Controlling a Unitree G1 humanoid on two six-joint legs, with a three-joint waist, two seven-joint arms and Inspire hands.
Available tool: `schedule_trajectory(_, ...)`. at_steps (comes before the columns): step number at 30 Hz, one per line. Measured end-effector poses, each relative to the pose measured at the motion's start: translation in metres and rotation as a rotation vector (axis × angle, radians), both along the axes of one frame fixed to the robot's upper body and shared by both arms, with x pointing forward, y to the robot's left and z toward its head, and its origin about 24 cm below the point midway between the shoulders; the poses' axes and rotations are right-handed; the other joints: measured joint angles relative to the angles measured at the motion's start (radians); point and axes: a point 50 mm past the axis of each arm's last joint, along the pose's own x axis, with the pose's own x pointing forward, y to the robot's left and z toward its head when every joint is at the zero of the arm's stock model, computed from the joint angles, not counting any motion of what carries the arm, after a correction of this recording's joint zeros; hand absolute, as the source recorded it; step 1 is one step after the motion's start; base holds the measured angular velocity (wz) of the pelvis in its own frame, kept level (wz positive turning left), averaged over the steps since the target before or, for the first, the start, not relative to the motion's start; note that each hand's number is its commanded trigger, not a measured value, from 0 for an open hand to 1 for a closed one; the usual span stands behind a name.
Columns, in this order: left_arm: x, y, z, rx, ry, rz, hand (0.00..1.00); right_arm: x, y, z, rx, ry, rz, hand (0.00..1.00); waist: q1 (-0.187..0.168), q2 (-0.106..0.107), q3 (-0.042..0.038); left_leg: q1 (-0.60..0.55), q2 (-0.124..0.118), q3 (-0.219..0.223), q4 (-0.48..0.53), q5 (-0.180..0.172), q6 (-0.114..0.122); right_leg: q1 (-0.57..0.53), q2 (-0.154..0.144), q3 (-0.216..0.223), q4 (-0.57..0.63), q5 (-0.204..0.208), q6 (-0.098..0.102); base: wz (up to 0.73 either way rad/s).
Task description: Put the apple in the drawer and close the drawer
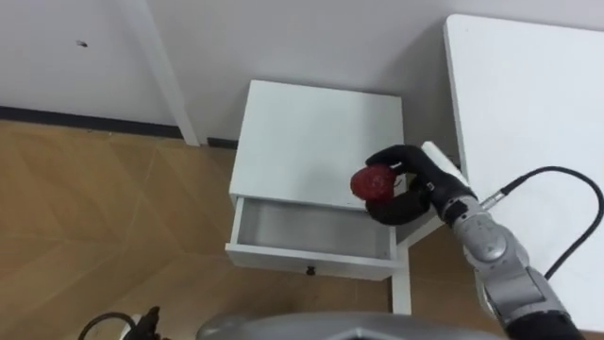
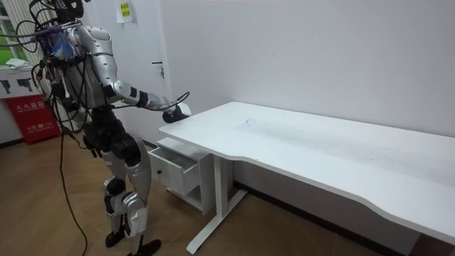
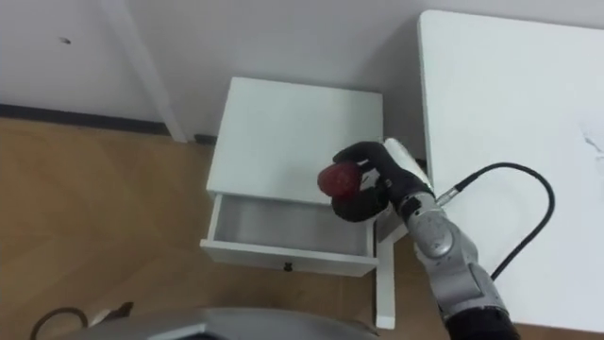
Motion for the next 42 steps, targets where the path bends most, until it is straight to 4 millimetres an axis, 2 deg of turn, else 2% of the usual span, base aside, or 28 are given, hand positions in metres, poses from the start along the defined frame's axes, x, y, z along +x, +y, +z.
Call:
schedule_trajectory(1, 0.0, 0.0, 0.0, 0.0, 0.0, 0.001, 0.0, 0.0, 0.0, 0.0, -0.004, 0.001, 0.002, 1.0, 0.003, 0.0, -0.0008, 0.0, 0.0, 0.0, -0.001, 0.0, 0.0, 0.0, 0.0, 0.0, 0.0, 0.0, 0.0, 0.0)
schedule_trajectory(4, -0.001, -0.001, -0.001, -0.003, 0.006, 0.002, 0.0, 0.003, 0.005, 0.006, 0.008, -0.014, 0.034, 1.0, 0.009, -0.012, -0.0097, 0.003, 0.0, 0.001, -0.004, 0.0, 0.0, 0.001, 0.003, -0.003, -0.001, 0.0, 0.0, 0.02)
schedule_trajectory(9, -0.003, -0.003, -0.002, -0.008, 0.022, 0.007, 0.0, 0.004, 0.012, 0.008, 0.029, -0.019, 0.049, 1.0, 0.007, -0.019, -0.0134, 0.011, 0.0, 0.002, -0.004, 0.0, 0.0, 0.01, 0.0, -0.011, -0.002, 0.0, 0.0, 0.03)
schedule_trajectory(10, -0.003, -0.004, -0.002, -0.009, 0.021, 0.006, 0.0, 0.004, 0.013, 0.007, 0.029, -0.013, 0.054, 0.67, 0.007, -0.02, -0.0131, 0.011, 0.0, 0.003, -0.004, 0.0, 0.0, 0.012, -0.002, -0.013, -0.002, 0.0, 0.0, 0.03)
schedule_trajectory(11, -0.003, -0.004, -0.002, -0.009, 0.021, 0.005, 0.0, 0.003, 0.014, 0.007, 0.03, -0.008, 0.058, 0.0, 0.007, -0.02, -0.0129, 0.012, 0.0, 0.004, -0.003, 0.0, 0.0, 0.012, -0.002, -0.014, -0.002, 0.0, 0.0, 0.0)
schedule_trajectory(17, 0.001, -0.004, -0.002, -0.007, 0.012, 0.003, 0.0, -0.003, 0.022, 0.002, 0.044, 0.037, 0.107, 0.0, 0.008, -0.014, -0.0079, 0.008, 0.0, 0.006, -0.006, -0.001, 0.002, 0.012, -0.002, -0.014, -0.002, 0.0, 0.0, 0.0)
schedule_trajectory(23, 0.001, -0.005, -0.002, -0.01, 0.013, 0.004, 0.0, -0.005, 0.024, -0.001, 0.044, 0.05, 0.112, 0.0, 0.007, -0.014, -0.008, 0.008, -0.001, 0.006, -0.005, -0.001, 0.002, 0.012, 0.001, -0.014, -0.002, 0.0, 0.0, 0.0)
schedule_trajectory(32, -0.001, -0.005, -0.002, -0.005, 0.015, 0.004, 0.0, -0.02, 0.02, -0.012, 0.04, 0.112, 0.096, 0.0, 0.011, -0.013, -0.0084, 0.008, -0.001, 0.007, -0.005, -0.001, 0.002, 0.012, 0.0, -0.014, -0.002, 0.0, 0.0, 0.0)
schedule_trajectory(42, -0.003, -0.005, -0.002, 0.006, 0.015, 0.007, 0.0, -0.023, 0.016, -0.018, 0.024, 0.133, 0.075, 0.0, 0.004, 0.001, -0.0081, 0.002, -0.001, 0.003, 0.001, -0.001, 0.002, 0.012, -0.001, -0.021, -0.002, 0.0, 0.0, 0.01)
